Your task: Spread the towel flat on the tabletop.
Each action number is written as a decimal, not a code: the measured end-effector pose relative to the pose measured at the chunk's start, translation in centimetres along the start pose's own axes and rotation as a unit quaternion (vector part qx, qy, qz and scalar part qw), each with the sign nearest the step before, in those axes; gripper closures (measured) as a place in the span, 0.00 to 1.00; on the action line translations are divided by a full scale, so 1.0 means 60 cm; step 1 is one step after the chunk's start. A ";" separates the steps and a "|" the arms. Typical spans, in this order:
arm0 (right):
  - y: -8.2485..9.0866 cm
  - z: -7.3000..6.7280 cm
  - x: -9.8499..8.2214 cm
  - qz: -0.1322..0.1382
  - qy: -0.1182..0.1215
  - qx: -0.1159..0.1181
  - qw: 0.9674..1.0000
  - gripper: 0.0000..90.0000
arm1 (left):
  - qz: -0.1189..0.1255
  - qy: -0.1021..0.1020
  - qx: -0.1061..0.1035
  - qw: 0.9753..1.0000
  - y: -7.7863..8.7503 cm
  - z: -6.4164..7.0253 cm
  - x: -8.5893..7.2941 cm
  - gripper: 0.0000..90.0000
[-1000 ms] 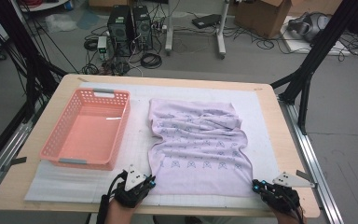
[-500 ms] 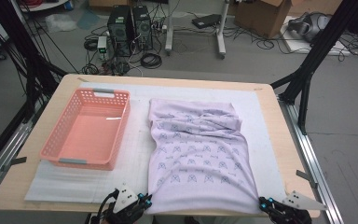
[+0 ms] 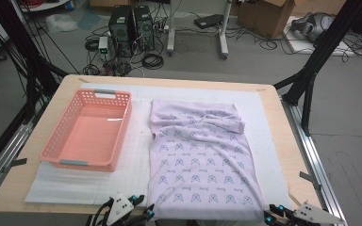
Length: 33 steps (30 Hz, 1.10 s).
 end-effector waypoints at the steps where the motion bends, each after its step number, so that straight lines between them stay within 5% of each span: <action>1: -0.007 0.001 0.007 0.000 0.004 -0.005 1.000 0.66 | 0.004 0.010 -0.003 1.000 -0.006 -0.007 0.006 0.57; 8: -0.072 0.042 0.069 0.015 -0.009 -0.040 0.999 0.62 | -0.003 0.044 -0.039 0.998 -0.064 -0.032 0.035 0.52; 12: -0.095 0.065 0.076 0.007 -0.022 -0.041 0.999 0.59 | -0.010 0.019 -0.023 1.000 -0.076 -0.029 0.036 0.53; 14: -0.104 0.073 0.073 -0.001 -0.022 -0.038 0.999 0.59 | -0.004 -0.005 0.004 1.000 -0.077 -0.027 0.032 0.57; 15: -0.104 0.074 0.073 0.005 -0.024 -0.035 0.999 0.61 | 0.002 -0.027 0.029 0.999 -0.077 -0.025 0.029 0.65; 17: -0.103 0.075 0.073 0.002 -0.020 -0.034 0.999 0.67 | -0.001 -0.025 0.033 0.999 -0.075 -0.026 0.030 0.75; 18: -0.103 0.074 0.073 -0.001 -0.018 -0.027 0.999 0.77 | -0.007 -0.024 0.021 0.999 -0.075 -0.026 0.031 0.93; 19: -0.103 0.071 0.074 -0.002 -0.015 -0.005 1.000 0.94 | -0.008 -0.024 0.021 0.999 -0.075 -0.025 0.031 0.95; 25: -0.096 0.056 0.073 -0.012 0.008 0.005 1.000 0.96 | -0.020 0.000 0.004 1.000 -0.045 -0.034 0.026 0.96; 33: -0.047 0.021 0.051 0.003 0.018 0.043 0.999 0.96 | -0.026 -0.010 -0.022 0.999 0.006 -0.013 0.004 0.96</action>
Point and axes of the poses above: each handheld gripper's, and its own axes: y roughly backward along the jaws, x roughly out of its top, z roughly to its right, the point moved 6 cm from there along -y, roughly forward along the jaws, and after that the axes turned 6 degrees about -z, right-handed, at the moved point
